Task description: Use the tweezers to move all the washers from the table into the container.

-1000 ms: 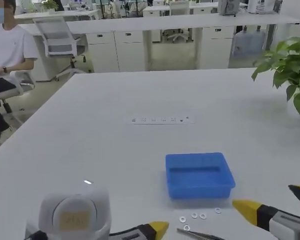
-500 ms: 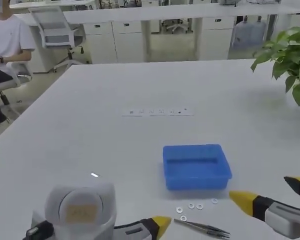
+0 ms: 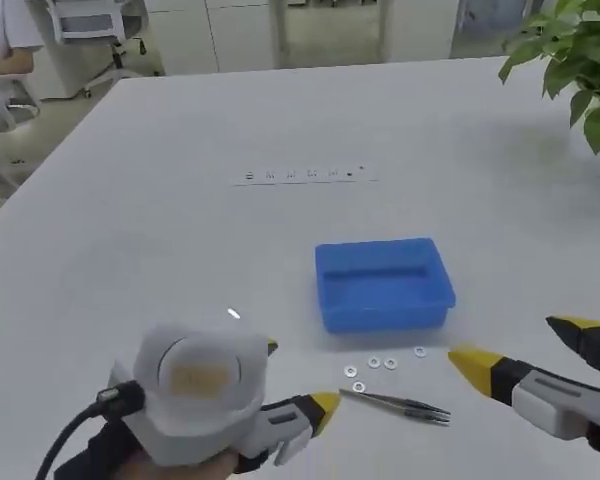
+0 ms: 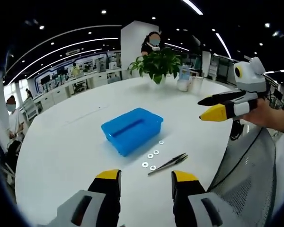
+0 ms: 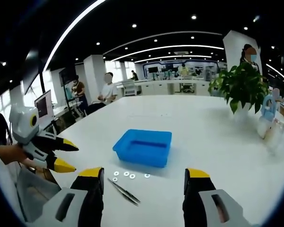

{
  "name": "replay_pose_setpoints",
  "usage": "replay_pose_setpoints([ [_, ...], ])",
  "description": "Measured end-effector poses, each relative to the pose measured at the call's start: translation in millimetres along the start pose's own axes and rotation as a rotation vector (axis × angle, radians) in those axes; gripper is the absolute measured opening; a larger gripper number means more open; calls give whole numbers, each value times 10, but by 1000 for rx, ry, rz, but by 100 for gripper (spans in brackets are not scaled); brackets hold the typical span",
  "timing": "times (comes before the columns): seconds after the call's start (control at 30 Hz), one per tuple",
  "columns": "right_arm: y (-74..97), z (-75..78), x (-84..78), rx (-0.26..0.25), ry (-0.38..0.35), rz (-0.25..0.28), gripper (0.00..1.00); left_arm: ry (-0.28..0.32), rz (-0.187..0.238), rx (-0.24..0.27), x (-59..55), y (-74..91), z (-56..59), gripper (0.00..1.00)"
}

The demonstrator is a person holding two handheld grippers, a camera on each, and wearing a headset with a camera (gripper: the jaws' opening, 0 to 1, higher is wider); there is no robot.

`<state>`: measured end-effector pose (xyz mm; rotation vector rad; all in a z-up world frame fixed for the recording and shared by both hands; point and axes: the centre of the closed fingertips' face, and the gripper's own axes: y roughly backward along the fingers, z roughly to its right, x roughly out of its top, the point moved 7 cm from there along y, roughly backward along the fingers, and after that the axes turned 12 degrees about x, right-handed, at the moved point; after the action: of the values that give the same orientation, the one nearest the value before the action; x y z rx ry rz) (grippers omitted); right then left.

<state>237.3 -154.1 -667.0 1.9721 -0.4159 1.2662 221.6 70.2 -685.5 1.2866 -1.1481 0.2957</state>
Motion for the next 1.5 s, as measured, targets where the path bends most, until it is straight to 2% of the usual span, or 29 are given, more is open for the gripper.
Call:
replay_pose_setpoints([
  [0.03,-5,-5,-8,2,1,-4,67,-14,-25,-39,-29,-60,30,33],
  [0.07,-10,-7,-15,3,1,-9,67,-18,-37,-50,-42,-100,34,29],
  [0.1,-20,-13,-23,6,1,-17,67,-25,-33,-43,-48,-167,24,27],
  [0.23,-61,-16,-47,12,19,-44,65,-69,-67,-90,-98,-338,28,21],
  [0.27,-72,-13,-55,12,26,-51,65,-90,-73,-110,-108,-370,35,19],
  [0.4,-115,20,-116,17,10,-75,64,-212,-106,-127,-172,-558,35,11],
  [0.63,-160,34,-204,25,-29,-103,63,-251,-152,-188,-265,-799,93,10],
  [0.73,-180,27,-231,33,-40,-114,63,-307,-163,-195,-289,-885,89,9],
  [0.83,-203,34,-264,35,-38,-131,63,-353,-154,-219,-286,-948,84,5],
  [0.97,-217,21,-276,47,-55,-136,62,-396,-160,-287,-310,-975,120,3],
  [1.03,-233,6,-286,54,-50,-142,62,-433,-155,-292,-318,-979,138,0],
  [1.07,-241,0,-291,57,-47,-146,62,-431,-167,-292,-327,-976,148,0],
  [1.13,-267,-18,-303,67,-41,-150,62,-450,-159,-316,-311,-948,181,0],
  [1.17,-284,-33,-306,76,-38,-154,62,-472,-144,-313,-305,-932,197,0],
  [1.23,-302,-60,-304,88,-27,-160,62,-492,-146,-315,-303,-896,218,0],
  [1.37,-336,-98,-294,112,34,-185,60,-483,-126,-341,-209,-735,274,0],
  [1.5,-416,-164,-332,178,68,-228,56,-501,-86,-341,-98,-581,314,0],
])
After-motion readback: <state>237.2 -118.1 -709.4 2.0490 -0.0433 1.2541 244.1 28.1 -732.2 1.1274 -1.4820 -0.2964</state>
